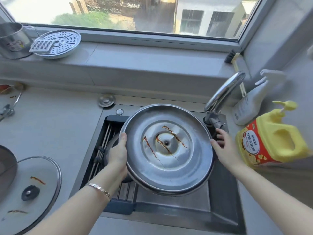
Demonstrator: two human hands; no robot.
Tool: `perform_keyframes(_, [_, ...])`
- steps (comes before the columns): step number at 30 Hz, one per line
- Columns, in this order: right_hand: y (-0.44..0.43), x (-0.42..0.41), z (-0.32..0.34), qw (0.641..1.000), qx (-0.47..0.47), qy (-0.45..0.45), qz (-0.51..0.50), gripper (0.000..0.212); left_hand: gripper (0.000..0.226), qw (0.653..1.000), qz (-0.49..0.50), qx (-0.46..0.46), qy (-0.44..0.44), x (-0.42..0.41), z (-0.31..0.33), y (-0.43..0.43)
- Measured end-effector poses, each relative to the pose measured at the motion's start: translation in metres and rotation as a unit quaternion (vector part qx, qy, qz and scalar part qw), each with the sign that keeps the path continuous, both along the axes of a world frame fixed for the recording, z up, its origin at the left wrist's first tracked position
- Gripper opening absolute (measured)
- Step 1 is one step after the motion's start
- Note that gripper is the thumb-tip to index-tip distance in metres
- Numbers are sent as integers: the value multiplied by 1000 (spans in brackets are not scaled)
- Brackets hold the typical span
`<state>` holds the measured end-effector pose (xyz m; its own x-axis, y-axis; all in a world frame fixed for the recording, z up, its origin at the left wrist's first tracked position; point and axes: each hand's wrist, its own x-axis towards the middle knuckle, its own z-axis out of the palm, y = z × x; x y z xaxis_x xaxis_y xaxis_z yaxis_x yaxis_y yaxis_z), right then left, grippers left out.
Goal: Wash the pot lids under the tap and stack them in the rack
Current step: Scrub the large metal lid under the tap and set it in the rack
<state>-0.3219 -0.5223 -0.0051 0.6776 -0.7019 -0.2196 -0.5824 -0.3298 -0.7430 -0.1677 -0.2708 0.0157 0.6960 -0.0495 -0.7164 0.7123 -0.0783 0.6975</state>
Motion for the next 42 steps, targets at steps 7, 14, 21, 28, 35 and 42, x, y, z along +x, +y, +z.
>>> perform_keyframes(7, [-80, 46, -28, 916, -289, 196, 199, 39, 49, 993, -2, 91, -78, -2, 14, -34])
perform_keyframes(14, [-90, 38, -30, 915, -279, 236, 172, 26, 50, 986, -63, 118, -100, 3, 13, -51])
perform_keyframes(21, [-87, 28, -26, 894, -319, 245, 196, 28, 46, 987, -72, 108, -98, 4, 11, -55])
perform_keyframes(28, [-91, 22, -30, 885, -338, 235, 216, 21, 46, 990, -58, 95, -81, 2, 12, -53])
perform_keyframes(35, [-89, 20, -33, 901, -330, 202, 194, 20, 46, 990, -55, 98, -83, 2, 13, -54])
perform_keyframes(42, [18, 43, -15, 976, -126, 84, 157, 60, 51, 987, -61, 113, -98, -12, 9, -65])
